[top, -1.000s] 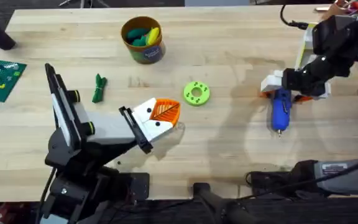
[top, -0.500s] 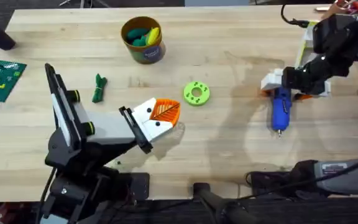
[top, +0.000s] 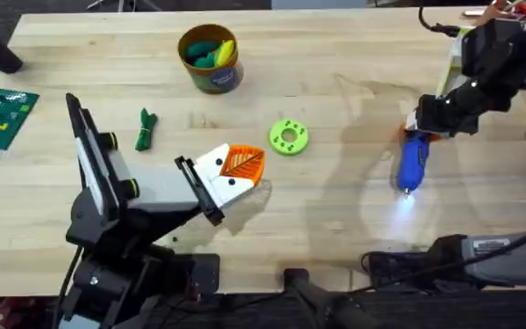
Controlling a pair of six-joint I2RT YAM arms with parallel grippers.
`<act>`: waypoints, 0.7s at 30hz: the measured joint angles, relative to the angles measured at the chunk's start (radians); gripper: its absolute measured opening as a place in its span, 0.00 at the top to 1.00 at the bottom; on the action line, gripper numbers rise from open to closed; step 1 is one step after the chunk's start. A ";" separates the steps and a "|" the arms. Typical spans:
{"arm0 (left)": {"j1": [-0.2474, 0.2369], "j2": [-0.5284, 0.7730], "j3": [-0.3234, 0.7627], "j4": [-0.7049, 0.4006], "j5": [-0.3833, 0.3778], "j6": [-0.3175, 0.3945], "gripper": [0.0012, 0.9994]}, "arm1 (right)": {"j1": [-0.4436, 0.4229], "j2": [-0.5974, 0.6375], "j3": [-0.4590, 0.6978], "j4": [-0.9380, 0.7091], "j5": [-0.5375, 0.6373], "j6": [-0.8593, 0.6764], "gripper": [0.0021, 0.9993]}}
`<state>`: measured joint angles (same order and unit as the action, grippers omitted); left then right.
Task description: Pick up the gripper from the table and insert it into the empty holder that is missing its gripper. Then pick up a screw, insert it into the mounting hole, and use the screwdriver to tighten it. Finally, clean up the table by picking up the vegetable and placing it into the bucket.
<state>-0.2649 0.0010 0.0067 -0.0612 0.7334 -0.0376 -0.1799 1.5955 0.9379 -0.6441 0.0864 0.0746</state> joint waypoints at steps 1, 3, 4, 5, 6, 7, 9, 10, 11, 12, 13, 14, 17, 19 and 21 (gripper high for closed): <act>0.000 0.000 0.000 0.000 0.000 0.000 1.00 | 0.000 0.000 0.000 0.000 0.000 0.000 0.97; 0.000 0.000 0.000 0.000 0.000 0.000 1.00 | 0.000 0.000 0.000 0.000 0.000 0.000 0.97; 0.000 0.000 0.000 0.000 0.000 0.000 1.00 | 0.000 0.000 0.000 0.000 0.000 0.000 0.97; 0.000 0.000 0.000 0.000 0.000 0.000 1.00 | 0.000 0.000 0.000 0.000 0.000 0.000 0.97; 0.000 0.000 0.000 0.000 0.000 0.000 1.00 | 0.000 0.000 0.000 -0.001 0.000 0.000 0.97; 0.000 0.000 0.000 0.000 0.000 0.000 1.00 | 0.000 0.000 0.000 -0.002 0.000 0.000 0.97; 0.000 0.000 0.000 0.000 0.000 0.000 1.00 | 0.000 0.000 0.002 -0.005 0.000 0.000 0.97; 0.000 0.000 0.000 0.000 0.000 0.000 1.00 | 0.000 0.000 0.004 -0.012 -0.001 0.000 0.97; 0.000 0.000 0.000 0.000 0.000 0.000 1.00 | 0.000 0.000 0.007 -0.024 -0.004 0.000 0.97; 0.000 0.000 0.000 0.000 0.000 0.000 1.00 | 0.000 -0.001 0.009 -0.034 -0.007 0.000 0.97; 0.000 0.000 0.000 0.000 0.000 0.000 1.00 | 0.000 -0.002 0.011 -0.045 -0.009 0.000 0.97; 0.000 0.000 0.000 0.000 0.000 0.000 1.00 | 0.000 -0.004 0.015 -0.057 -0.011 0.000 0.97; 0.000 0.000 0.000 0.000 0.000 0.000 1.00 | 0.009 -0.072 0.087 -0.105 -0.019 0.000 0.97; 0.000 0.000 0.000 0.000 0.000 0.000 1.00 | 0.021 -0.104 0.131 -0.121 -0.021 0.000 0.97; 0.000 0.000 0.000 0.000 0.000 0.000 1.00 | 0.040 -0.134 0.177 -0.134 -0.021 0.000 0.97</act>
<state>-0.2649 0.0007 0.0067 -0.0612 0.7330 -0.0376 -0.1394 1.4618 1.1144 -0.7782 0.0656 0.0746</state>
